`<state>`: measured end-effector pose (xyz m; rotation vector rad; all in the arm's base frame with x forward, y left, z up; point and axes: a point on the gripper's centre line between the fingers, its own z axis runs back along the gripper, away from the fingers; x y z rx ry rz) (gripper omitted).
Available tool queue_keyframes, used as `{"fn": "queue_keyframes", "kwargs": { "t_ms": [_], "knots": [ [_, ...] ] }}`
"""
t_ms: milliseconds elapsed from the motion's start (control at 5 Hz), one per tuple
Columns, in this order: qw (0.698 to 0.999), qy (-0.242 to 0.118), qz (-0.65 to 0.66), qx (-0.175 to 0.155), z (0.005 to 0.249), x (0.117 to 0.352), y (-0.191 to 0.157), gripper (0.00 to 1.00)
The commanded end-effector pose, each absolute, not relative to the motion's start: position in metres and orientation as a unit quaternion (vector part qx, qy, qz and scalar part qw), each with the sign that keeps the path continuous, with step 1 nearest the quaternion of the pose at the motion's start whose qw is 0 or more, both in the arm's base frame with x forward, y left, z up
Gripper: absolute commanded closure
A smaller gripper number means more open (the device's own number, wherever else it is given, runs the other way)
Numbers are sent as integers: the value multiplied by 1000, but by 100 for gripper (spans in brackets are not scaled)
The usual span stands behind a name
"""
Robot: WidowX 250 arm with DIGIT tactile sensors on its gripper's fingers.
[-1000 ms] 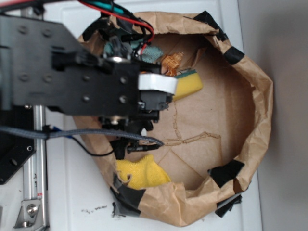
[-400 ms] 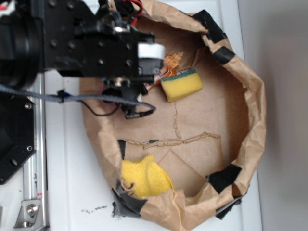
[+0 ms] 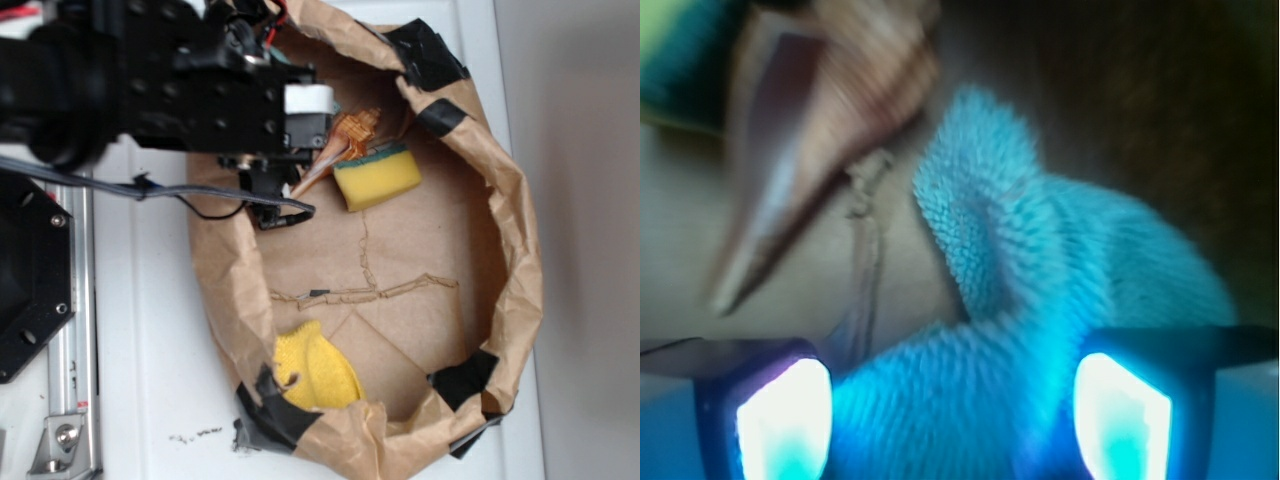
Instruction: Grab the blue cloth.
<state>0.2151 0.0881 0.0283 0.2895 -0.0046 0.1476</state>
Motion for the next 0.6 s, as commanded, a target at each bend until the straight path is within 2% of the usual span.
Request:
{"fn": "queue_keyframes", "kwargs": {
  "t_ms": [0, 200, 400],
  "knots": [
    [987, -5, 65, 148, 17, 220, 78, 48],
    [986, -7, 61, 152, 17, 217, 71, 100],
    [987, -12, 60, 150, 22, 215, 71, 100]
  ]
}}
